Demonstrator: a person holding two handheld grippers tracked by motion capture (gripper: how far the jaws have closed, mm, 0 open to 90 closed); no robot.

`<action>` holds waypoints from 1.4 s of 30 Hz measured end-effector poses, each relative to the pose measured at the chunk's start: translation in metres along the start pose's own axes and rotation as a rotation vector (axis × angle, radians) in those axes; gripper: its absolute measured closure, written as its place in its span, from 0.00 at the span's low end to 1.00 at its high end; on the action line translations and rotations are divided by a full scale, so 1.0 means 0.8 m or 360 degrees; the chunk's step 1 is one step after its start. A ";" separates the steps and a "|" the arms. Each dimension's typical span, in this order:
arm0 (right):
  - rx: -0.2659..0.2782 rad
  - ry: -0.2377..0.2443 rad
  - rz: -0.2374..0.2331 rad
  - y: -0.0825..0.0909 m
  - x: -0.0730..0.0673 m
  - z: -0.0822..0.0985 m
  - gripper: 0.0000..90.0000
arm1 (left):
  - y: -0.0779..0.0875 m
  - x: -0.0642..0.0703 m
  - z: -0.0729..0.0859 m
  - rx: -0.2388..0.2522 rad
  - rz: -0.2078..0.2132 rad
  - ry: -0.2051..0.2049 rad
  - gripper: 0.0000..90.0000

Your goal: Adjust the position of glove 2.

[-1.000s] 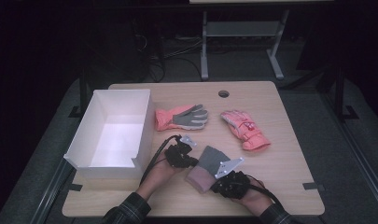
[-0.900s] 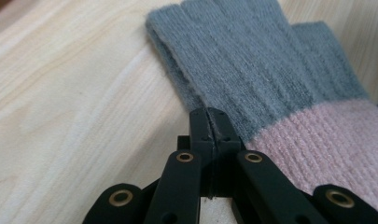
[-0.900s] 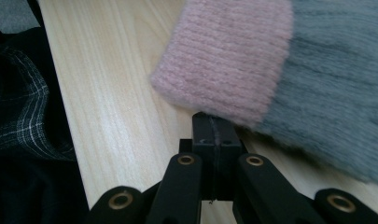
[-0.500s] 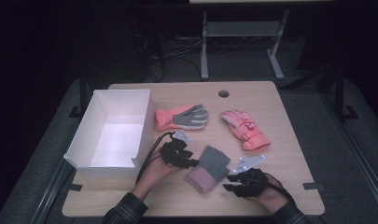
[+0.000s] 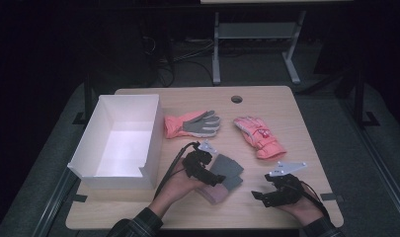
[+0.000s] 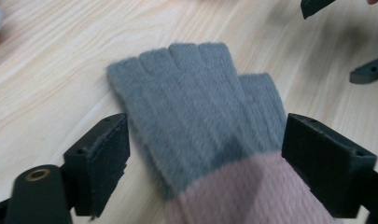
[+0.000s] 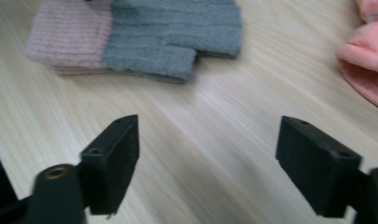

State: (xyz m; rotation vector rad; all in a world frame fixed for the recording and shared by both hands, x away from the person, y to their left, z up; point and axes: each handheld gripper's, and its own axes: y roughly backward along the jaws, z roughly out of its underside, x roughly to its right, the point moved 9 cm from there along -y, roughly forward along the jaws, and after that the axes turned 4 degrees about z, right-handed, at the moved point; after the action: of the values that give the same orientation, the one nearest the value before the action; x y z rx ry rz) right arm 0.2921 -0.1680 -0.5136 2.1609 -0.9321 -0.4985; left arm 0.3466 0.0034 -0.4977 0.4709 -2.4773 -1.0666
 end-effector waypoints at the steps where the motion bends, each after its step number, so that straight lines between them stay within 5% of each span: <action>1: -0.0003 -0.0003 0.0008 0.000 0.001 0.002 0.19 | -0.003 0.000 0.001 -0.0031 -0.0006 -0.0024 0.16; 7: 0.0016 -0.0025 0.0044 -0.002 0.007 0.002 0.15 | -0.023 -0.004 0.013 -0.0127 -0.0048 -0.0043 0.15; 18: 0.0017 -0.0040 0.0064 -0.004 0.010 0.002 0.15 | -0.031 -0.008 0.025 -0.0141 -0.0007 0.0023 0.15; 24: 0.0035 -0.0042 0.0074 -0.004 0.012 0.001 0.15 | -0.027 -0.009 0.030 -0.0176 0.0022 -0.0051 0.17; 30: 0.0053 -0.0064 0.0076 -0.003 0.013 0.000 0.15 | -0.026 -0.002 0.028 -0.0179 0.0050 -0.0081 0.36; 35: 0.0060 -0.0058 0.0092 -0.004 0.015 0.000 0.15 | -0.026 0.004 0.027 -0.0190 0.0174 -0.0052 0.61; 42: 0.0070 -0.0060 0.0103 -0.005 0.017 -0.001 0.15 | -0.025 0.005 0.025 -0.0201 0.0217 -0.0023 0.70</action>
State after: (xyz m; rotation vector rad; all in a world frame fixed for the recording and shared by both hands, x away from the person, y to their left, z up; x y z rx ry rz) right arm 0.3028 -0.1759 -0.5167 2.1596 -1.0394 -0.4926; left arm 0.3365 0.0007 -0.5238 0.2534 -2.3978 -1.1650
